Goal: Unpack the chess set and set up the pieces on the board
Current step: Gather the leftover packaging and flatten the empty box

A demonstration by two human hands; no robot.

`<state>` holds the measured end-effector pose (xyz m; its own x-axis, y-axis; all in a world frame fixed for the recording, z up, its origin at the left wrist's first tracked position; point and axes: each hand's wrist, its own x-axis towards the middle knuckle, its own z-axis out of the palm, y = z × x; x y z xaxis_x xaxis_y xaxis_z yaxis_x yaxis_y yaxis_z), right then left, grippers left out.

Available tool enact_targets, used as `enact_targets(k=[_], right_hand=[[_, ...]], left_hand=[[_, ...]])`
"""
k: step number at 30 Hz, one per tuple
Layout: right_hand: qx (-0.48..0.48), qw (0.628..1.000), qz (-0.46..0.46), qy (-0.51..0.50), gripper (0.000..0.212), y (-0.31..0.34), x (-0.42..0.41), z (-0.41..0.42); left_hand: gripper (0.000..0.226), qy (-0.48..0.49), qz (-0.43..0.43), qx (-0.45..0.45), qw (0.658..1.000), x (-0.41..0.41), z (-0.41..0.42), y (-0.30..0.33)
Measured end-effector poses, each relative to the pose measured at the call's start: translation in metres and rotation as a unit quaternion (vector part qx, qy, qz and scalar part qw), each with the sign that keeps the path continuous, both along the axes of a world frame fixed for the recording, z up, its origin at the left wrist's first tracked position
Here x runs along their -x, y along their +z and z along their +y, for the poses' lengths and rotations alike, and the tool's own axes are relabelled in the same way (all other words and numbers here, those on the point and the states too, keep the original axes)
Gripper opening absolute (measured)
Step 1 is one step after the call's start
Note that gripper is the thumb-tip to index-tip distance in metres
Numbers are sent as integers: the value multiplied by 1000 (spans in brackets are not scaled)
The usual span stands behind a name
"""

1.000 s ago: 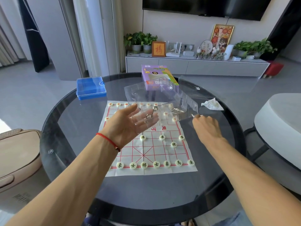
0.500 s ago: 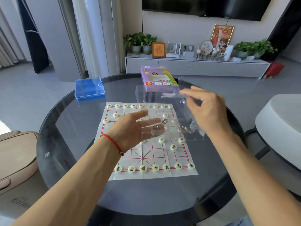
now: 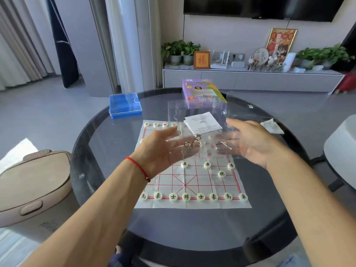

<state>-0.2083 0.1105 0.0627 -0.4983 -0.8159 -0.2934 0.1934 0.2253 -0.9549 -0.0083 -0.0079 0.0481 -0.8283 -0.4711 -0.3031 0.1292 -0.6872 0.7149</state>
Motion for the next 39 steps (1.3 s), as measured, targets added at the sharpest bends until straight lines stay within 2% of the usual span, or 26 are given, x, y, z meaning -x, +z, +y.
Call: enact_targets(k=[2,6,11,15,18,21,24,28,30,33,36,39], right_hand=[[34,998,-43,-4,30,3,3,4],[66,993,-69,-72,16,0,33,37],[54,983,-20,-172,33,-18,91,114],[5,983,0,-181,33,-39,118,160],[-48,983,33,-176,43,-53,129,172],[-126,968,132,-171,32,-63,127,169],[-209,924,281,-153,30,-66,123,159],[-340,808,475,-80,43,-63,114,149],[-312,784,531,-71,41,-57,108,146],[-157,797,583,-23,18,-47,92,143],[-154,784,596,78,35,-48,75,136],[-113,783,610,48,42,-44,67,123]], left_hand=[[31,-5,-13,32,999,-2,2,-3],[48,8,-35,72,997,3,9,-7],[42,-10,-79,136,987,16,19,-9],[36,-18,-105,181,978,22,21,-11],[34,-15,-115,204,972,24,21,-13],[32,-6,-127,218,968,26,22,-14],[31,-2,-139,231,963,26,23,-15],[28,4,-149,247,958,26,22,-17],[27,8,-149,250,957,26,22,-17],[26,19,-153,256,954,26,21,-16],[25,55,-166,269,947,22,17,-14],[22,125,-190,304,925,13,2,-12]])
